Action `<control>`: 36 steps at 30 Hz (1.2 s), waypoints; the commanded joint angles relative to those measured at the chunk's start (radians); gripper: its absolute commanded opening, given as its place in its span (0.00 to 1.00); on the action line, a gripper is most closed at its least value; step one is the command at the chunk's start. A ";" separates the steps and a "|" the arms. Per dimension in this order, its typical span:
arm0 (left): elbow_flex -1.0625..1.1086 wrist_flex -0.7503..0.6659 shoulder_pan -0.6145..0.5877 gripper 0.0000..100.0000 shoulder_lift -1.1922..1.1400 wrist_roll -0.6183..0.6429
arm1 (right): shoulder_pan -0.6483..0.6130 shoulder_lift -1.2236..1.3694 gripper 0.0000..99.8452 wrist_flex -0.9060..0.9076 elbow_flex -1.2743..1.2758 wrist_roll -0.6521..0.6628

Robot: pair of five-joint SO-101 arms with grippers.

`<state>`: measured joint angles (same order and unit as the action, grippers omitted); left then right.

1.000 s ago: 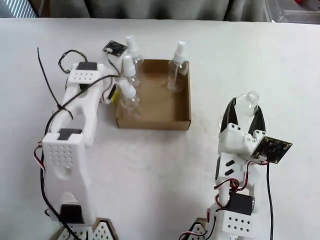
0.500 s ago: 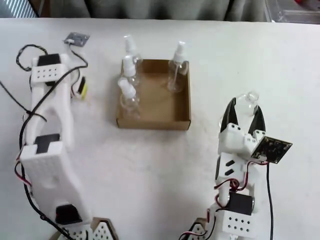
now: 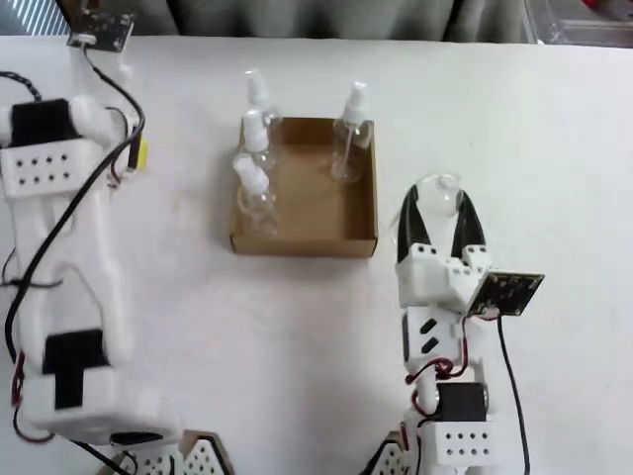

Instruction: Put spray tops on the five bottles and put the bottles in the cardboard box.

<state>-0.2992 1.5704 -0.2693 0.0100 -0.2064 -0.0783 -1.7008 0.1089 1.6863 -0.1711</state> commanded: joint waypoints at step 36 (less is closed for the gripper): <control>0.439 -0.695 0.358 0.02 1.036 0.373 | -0.842 -0.105 0.02 -0.001 0.005 0.091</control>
<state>0.1427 0.9260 0.0437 1.0457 0.1557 -0.8961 -1.7837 0.0690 1.6863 -0.0806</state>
